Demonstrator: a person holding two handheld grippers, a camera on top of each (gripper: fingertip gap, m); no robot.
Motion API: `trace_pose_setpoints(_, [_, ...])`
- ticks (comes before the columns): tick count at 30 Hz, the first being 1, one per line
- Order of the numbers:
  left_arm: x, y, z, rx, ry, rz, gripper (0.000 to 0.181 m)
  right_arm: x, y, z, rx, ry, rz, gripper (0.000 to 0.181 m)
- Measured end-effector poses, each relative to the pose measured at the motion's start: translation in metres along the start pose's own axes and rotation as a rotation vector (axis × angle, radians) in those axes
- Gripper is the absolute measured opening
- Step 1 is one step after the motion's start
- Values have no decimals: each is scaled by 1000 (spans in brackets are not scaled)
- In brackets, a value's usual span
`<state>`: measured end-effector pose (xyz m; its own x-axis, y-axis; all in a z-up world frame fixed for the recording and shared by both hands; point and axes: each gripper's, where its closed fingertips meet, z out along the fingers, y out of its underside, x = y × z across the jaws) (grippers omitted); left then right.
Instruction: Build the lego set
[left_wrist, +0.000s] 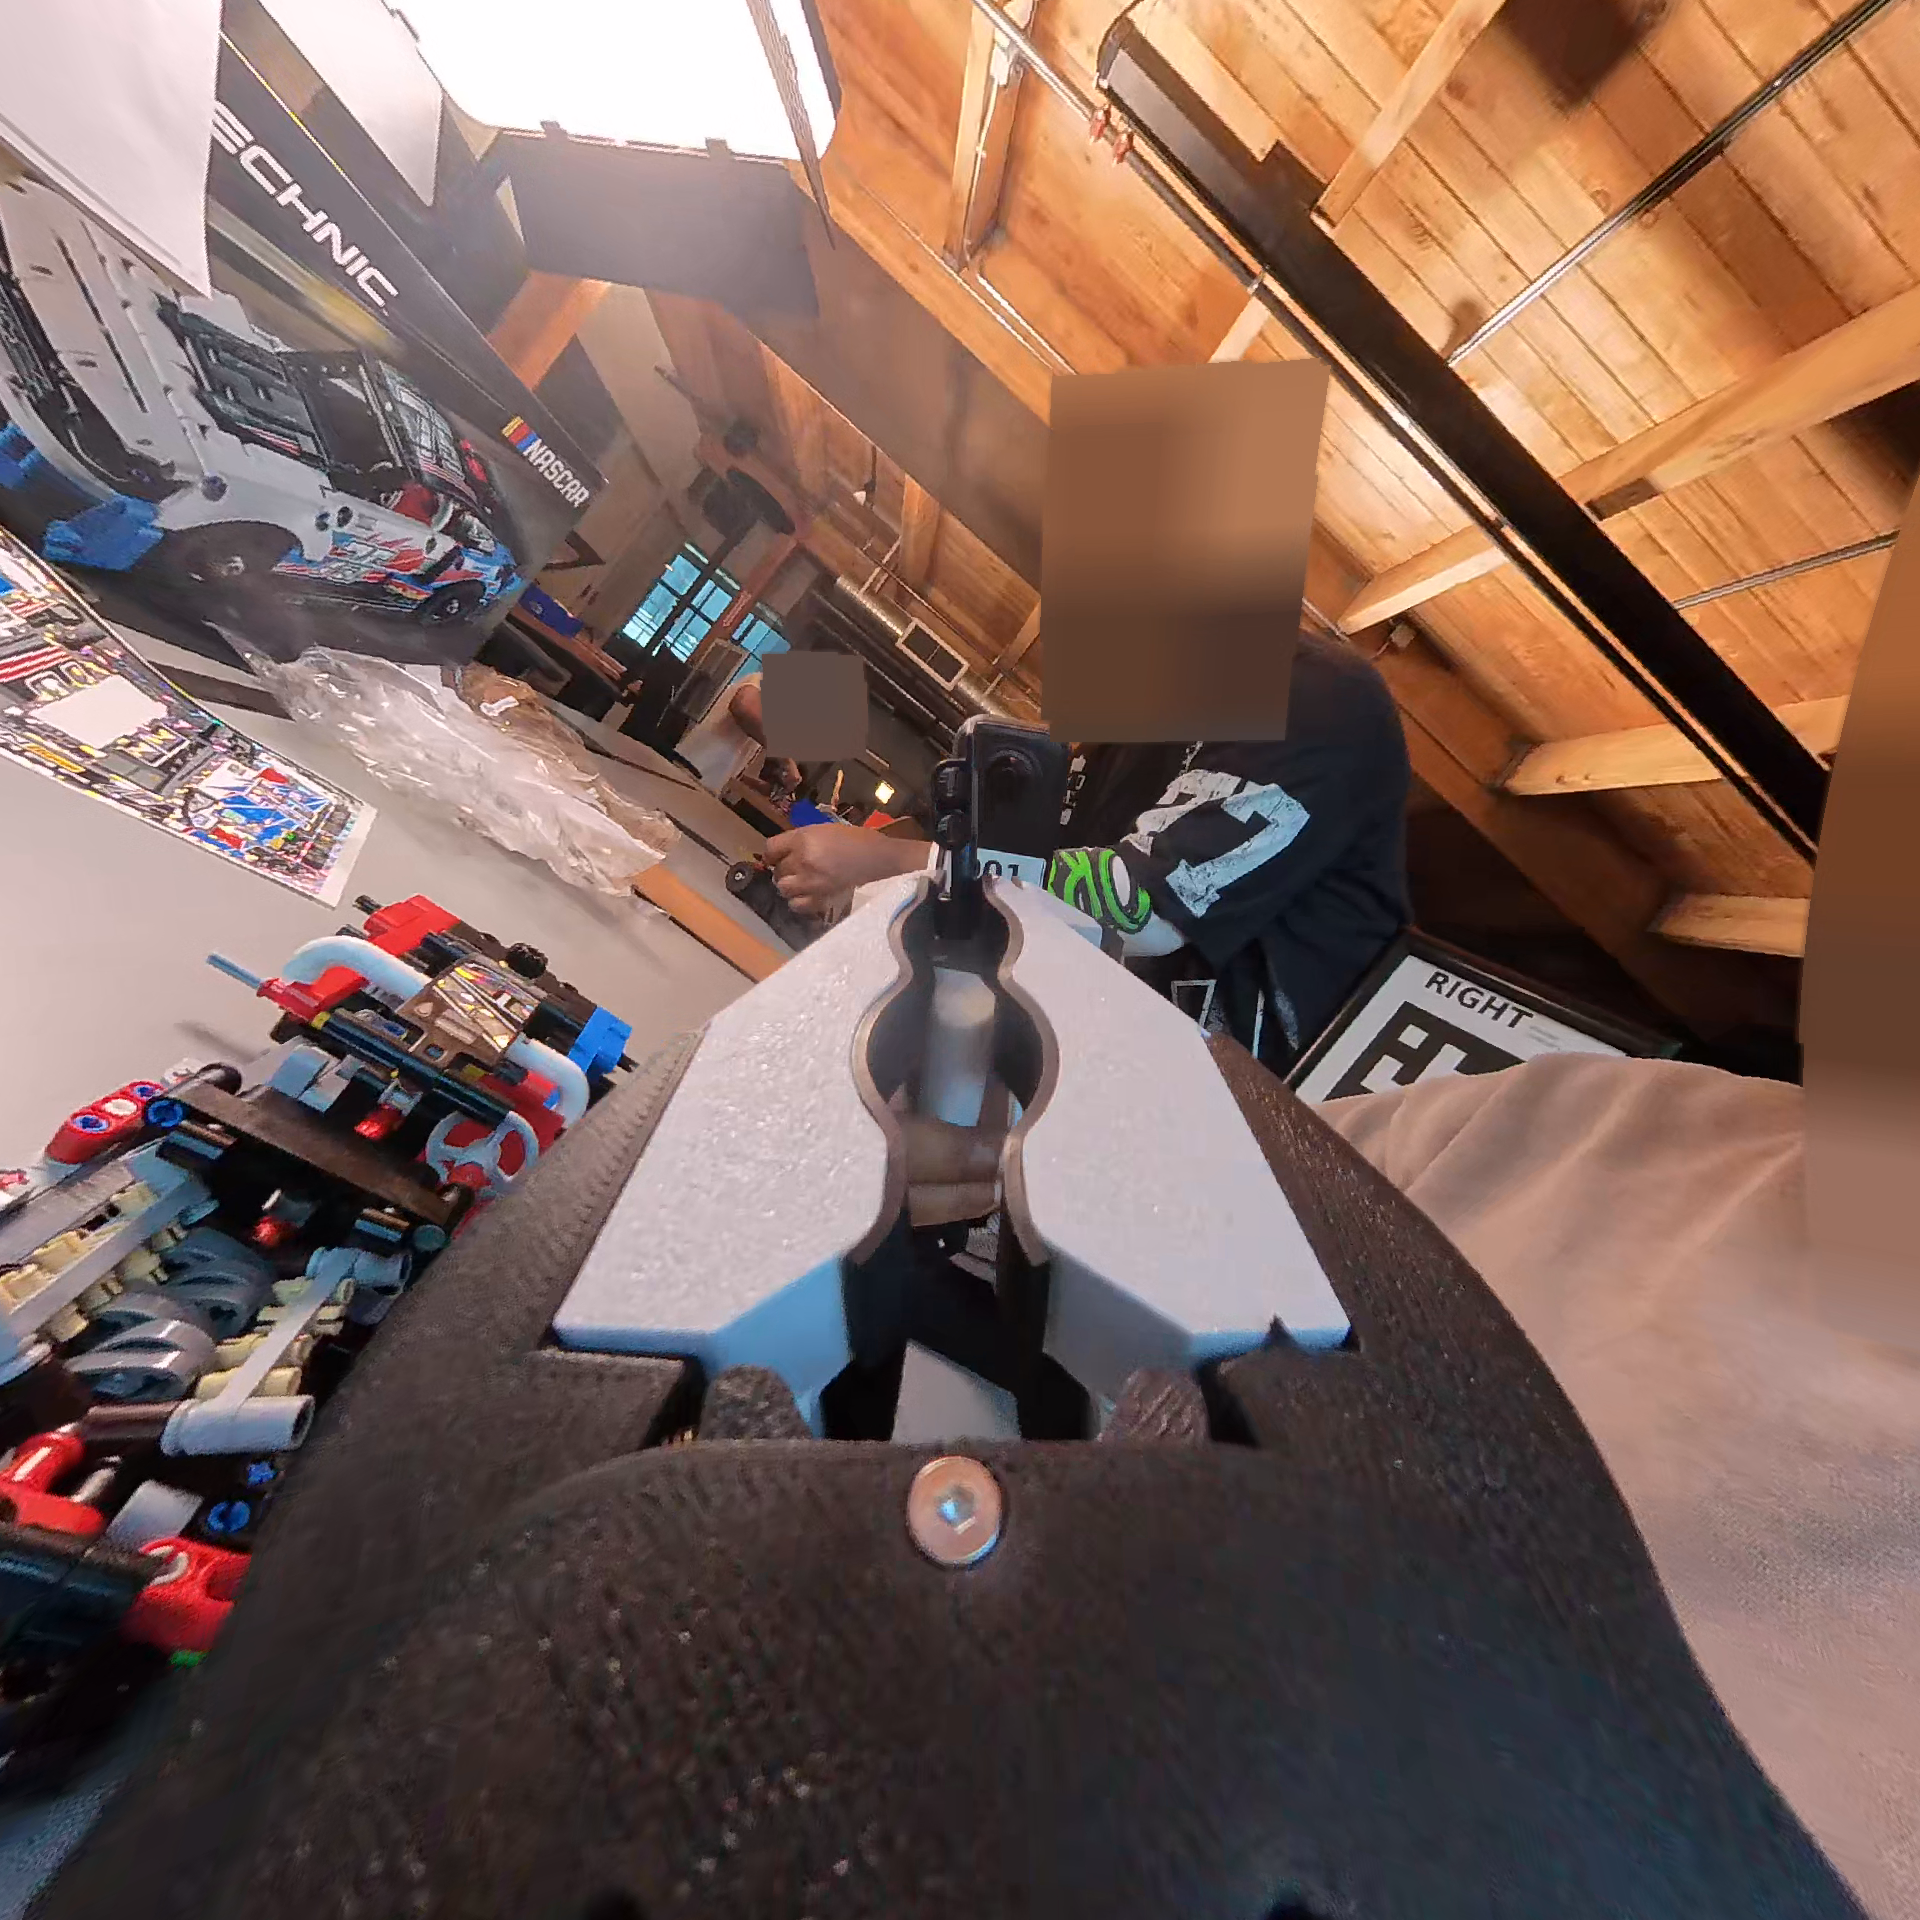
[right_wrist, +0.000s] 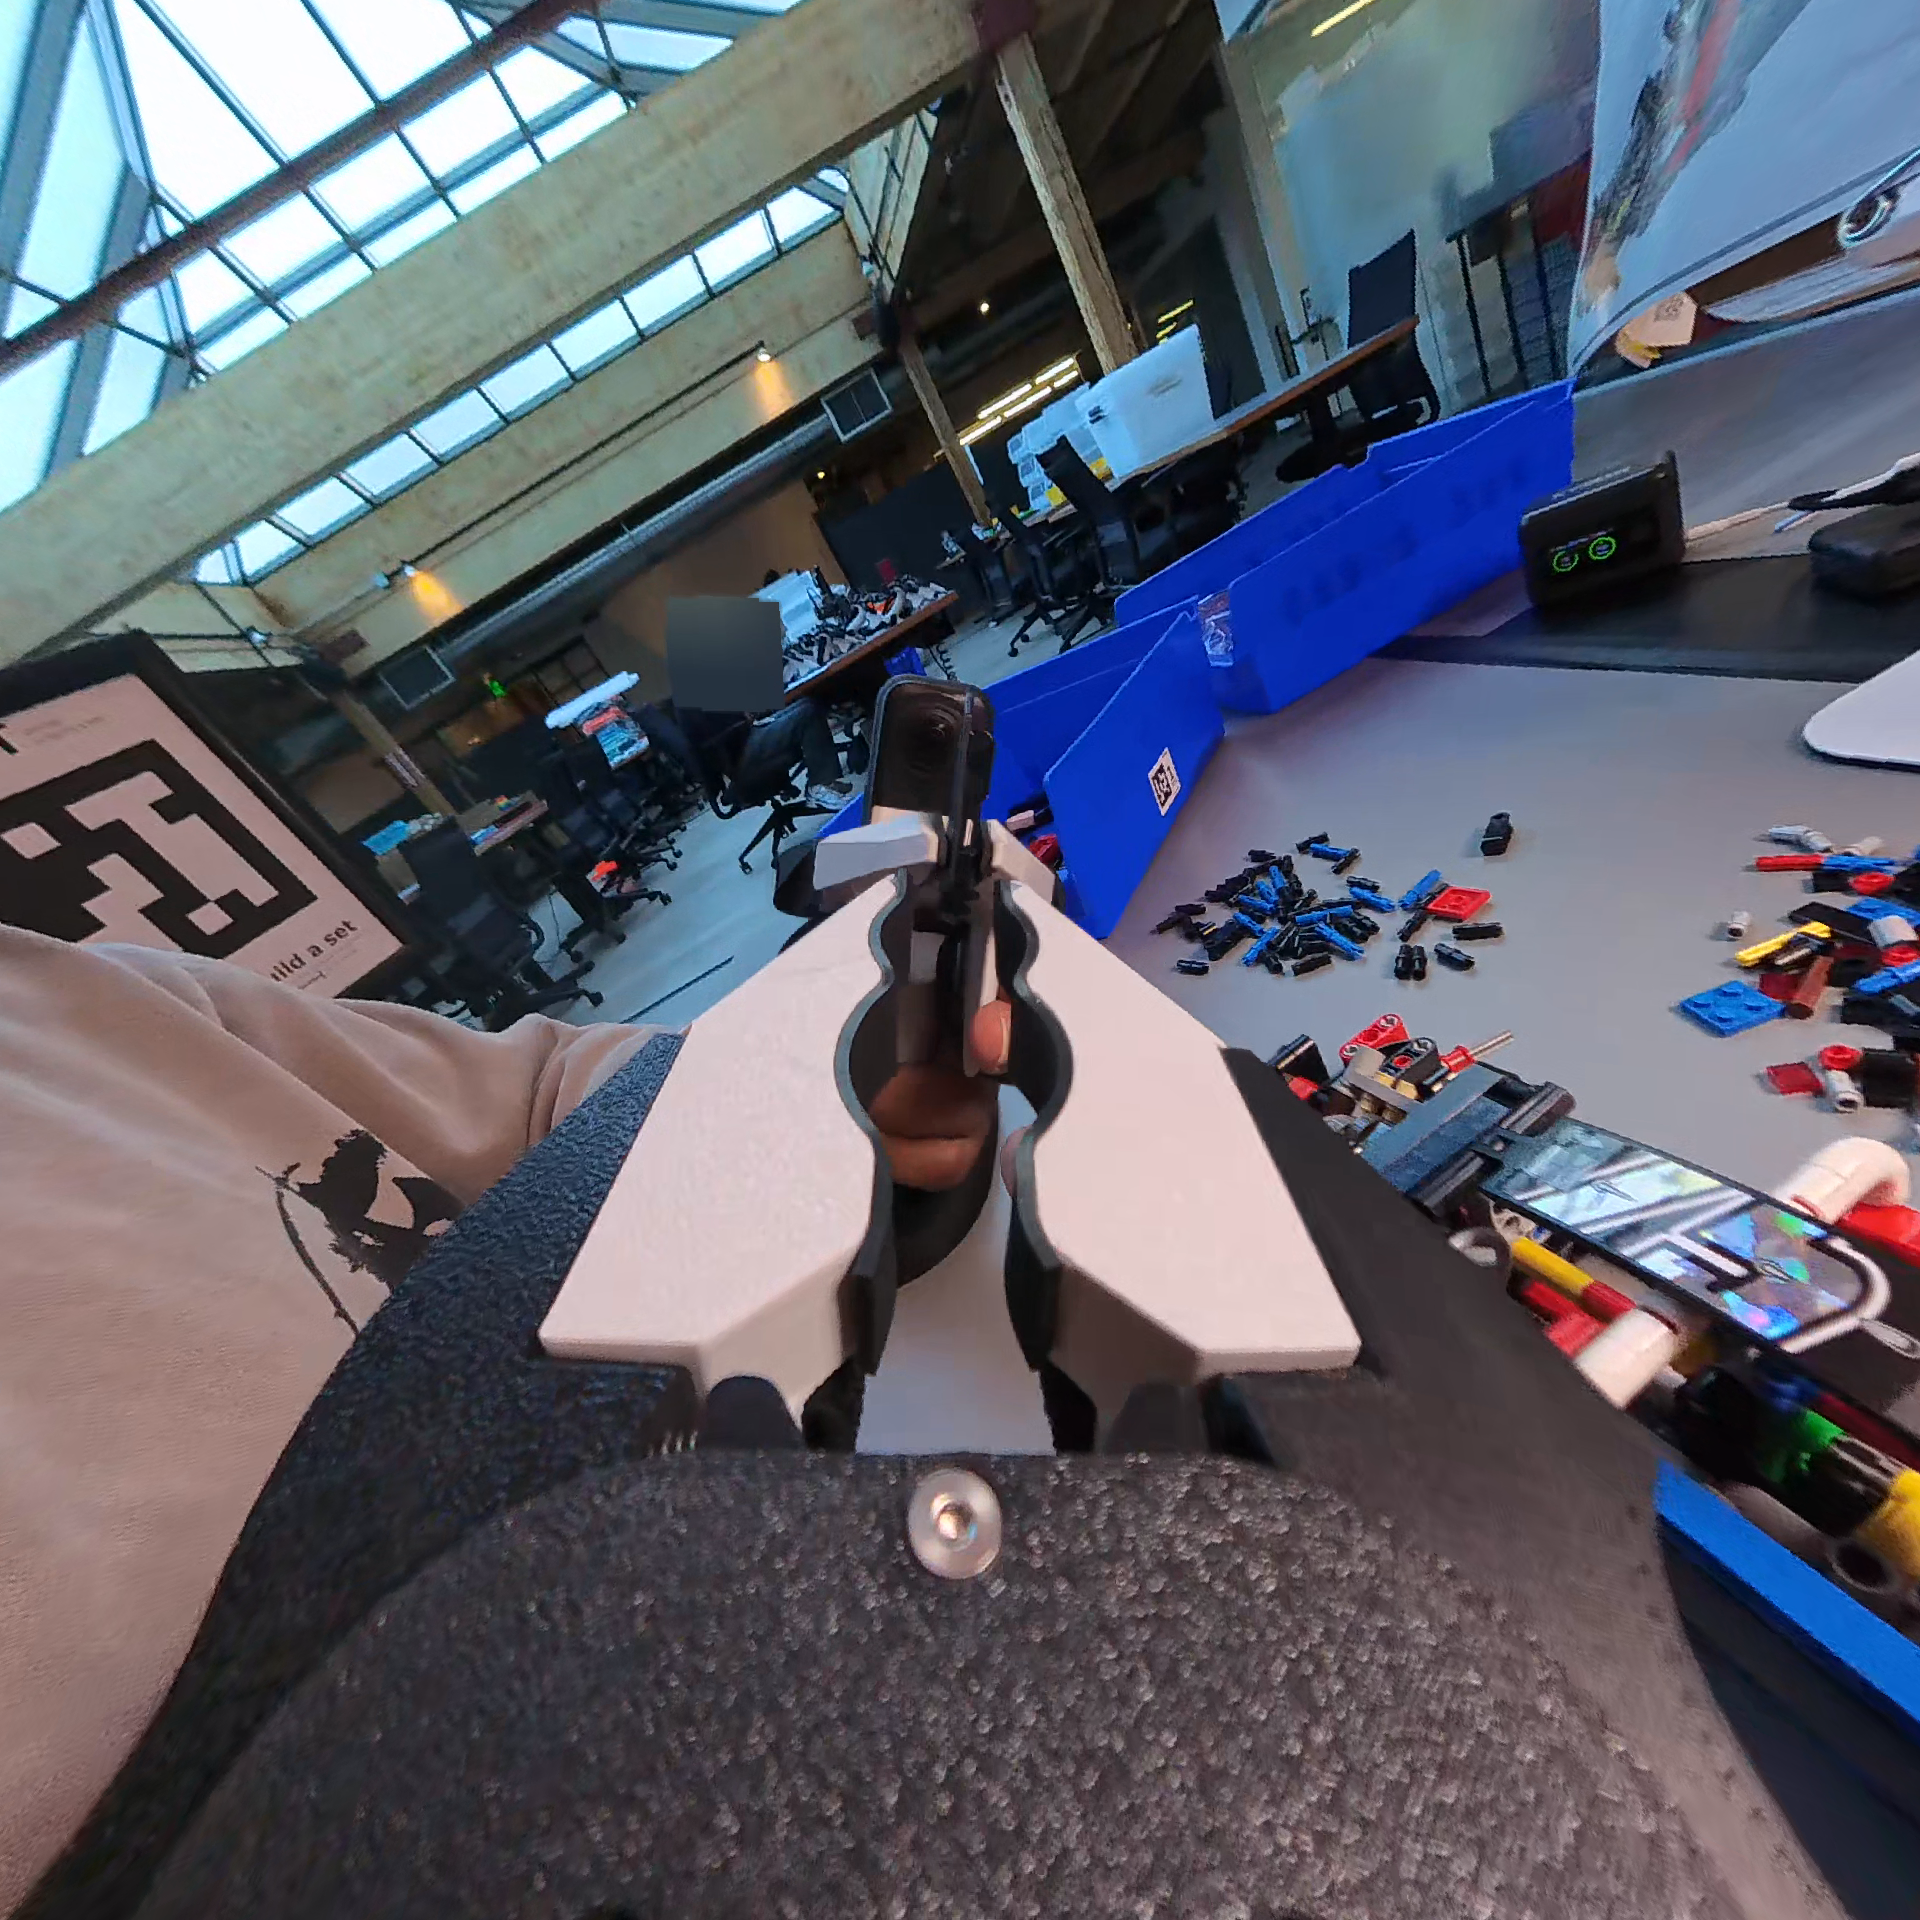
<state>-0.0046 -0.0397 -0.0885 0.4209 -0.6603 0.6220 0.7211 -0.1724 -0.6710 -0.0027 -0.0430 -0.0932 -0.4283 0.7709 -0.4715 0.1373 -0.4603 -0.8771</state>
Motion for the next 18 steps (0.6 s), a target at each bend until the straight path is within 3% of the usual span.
trace_pose_setpoints(7, [8, 5, 3, 0, 38, -4, 4, -9, 1, 1, -17, -22, -81, 1])
trace_pose_setpoints(14, [8, 11, 6, -27, 22, 46, 4, -9, 3, -5, -76, -6, -205, 0])
trace_pose_setpoints(18, [8, 12, 5, -38, 13, 74, 4, -12, -9, -7, -81, -39, -192, 16])
